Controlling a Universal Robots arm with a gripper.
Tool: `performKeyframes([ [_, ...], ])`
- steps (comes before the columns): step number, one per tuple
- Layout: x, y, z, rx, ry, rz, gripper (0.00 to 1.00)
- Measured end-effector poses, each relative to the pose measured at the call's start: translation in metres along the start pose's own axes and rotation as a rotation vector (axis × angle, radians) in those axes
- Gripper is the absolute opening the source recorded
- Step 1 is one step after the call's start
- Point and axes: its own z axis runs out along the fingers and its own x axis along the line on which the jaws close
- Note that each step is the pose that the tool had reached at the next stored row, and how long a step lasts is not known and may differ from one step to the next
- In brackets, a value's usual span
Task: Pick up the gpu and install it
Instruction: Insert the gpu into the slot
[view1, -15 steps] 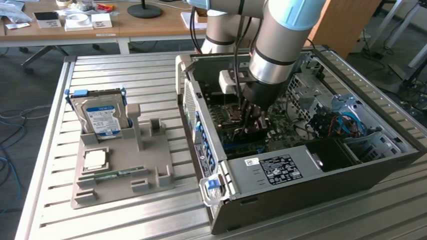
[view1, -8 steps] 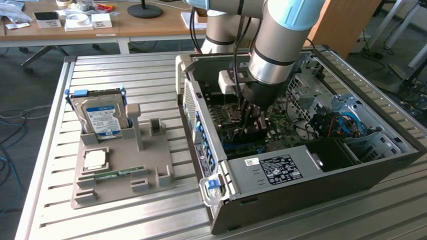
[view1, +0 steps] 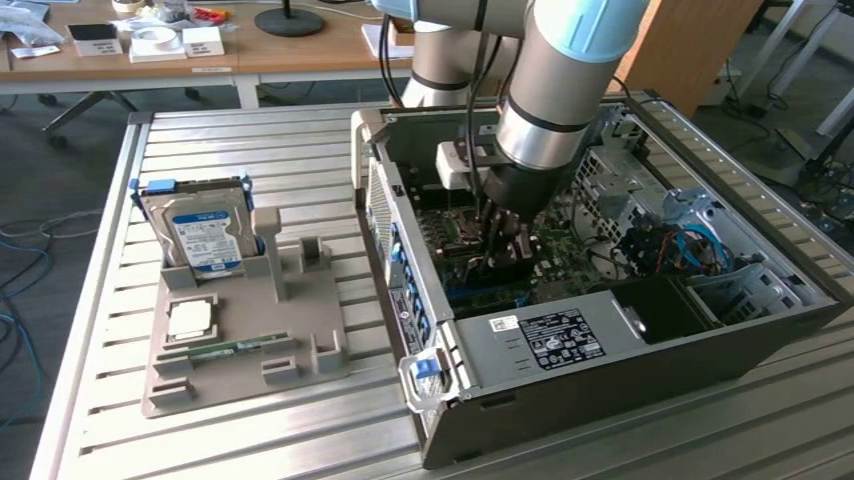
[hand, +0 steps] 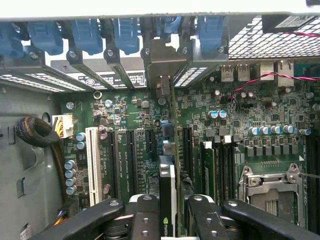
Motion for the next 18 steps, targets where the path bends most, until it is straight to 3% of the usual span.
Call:
performKeyframes([
  [18, -0.0007, 0.0001, 0.0002, 0.0000, 0.0000, 0.001, 0.27],
])
